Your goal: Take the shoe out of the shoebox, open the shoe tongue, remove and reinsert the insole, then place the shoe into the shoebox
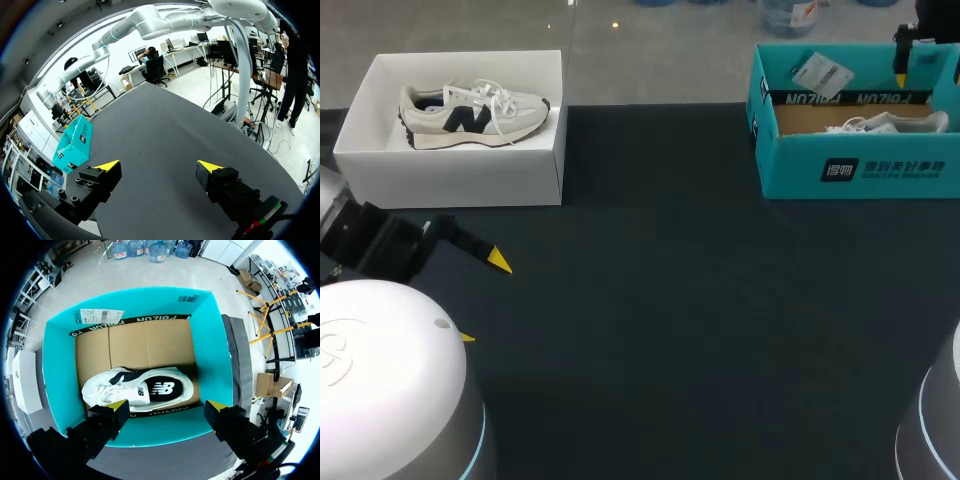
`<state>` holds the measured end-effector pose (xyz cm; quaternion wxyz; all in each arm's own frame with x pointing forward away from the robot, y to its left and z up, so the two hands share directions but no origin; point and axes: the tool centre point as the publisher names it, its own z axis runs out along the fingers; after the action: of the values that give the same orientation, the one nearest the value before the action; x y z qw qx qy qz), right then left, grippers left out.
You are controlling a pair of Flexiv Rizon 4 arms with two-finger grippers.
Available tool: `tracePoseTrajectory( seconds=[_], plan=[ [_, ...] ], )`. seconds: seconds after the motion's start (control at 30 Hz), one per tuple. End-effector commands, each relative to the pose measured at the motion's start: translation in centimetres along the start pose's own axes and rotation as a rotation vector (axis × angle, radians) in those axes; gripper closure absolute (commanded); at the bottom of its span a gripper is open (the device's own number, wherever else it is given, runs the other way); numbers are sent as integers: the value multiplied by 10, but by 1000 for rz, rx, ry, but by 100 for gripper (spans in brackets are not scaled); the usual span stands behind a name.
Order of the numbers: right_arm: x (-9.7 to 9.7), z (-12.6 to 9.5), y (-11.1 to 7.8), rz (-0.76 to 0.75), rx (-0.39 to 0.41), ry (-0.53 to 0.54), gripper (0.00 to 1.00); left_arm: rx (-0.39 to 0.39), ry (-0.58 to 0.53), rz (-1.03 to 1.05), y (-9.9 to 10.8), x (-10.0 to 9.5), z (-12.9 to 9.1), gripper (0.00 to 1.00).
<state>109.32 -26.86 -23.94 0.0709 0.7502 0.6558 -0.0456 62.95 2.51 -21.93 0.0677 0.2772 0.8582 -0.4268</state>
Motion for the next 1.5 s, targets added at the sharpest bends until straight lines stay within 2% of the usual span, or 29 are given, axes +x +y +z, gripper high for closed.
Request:
tracePoseTrajectory(
  seconds=[0.03, 0.37, 0.5, 0.6, 0.67, 0.8, 0.97, 1.03, 1.3, 1.4, 1.5],
  plan=[
    [5, -10, -6, 2, -6, -18, 0, -3, 3, 0, 0, 0, 0, 0],
    [5, -10, -6, 2, -6, -18, 0, -3, 3, 0, 0, 0, 0, 0],
    [5, -10, -6, 2, -6, -18, 0, -94, 65, 171, -1, -17, -24, 0],
    [5, -10, -6, 2, -6, -18, 0, -120, 100, 250, 4, -28, -44, 0],
    [5, -10, -6, 2, -6, -18, 0, -120, 129, 286, 8, -31, -53, 0],
    [5, -10, -6, 2, -6, -18, 0, -125, 264, 426, 22, -33, -66, 0],
    [5, -10, -6, 2, -6, -18, 0, -170, 307, 542, 37, -37, -84, 0],
    [5, -10, -6, 2, -6, -18, 0, -165, 321, 587, 42, -40, -93, 0],
    [5, -10, -6, 2, -6, -18, 0, -213, 489, 751, 65, -56, -127, 0],
    [5, -10, -6, 2, -6, -18, 0, -241, 560, 825, 74, -58, -135, 0],
    [5, -10, -6, 2, -6, -18, 0, -257, 583, 841, 80, -61, -140, 0]
  ],
)
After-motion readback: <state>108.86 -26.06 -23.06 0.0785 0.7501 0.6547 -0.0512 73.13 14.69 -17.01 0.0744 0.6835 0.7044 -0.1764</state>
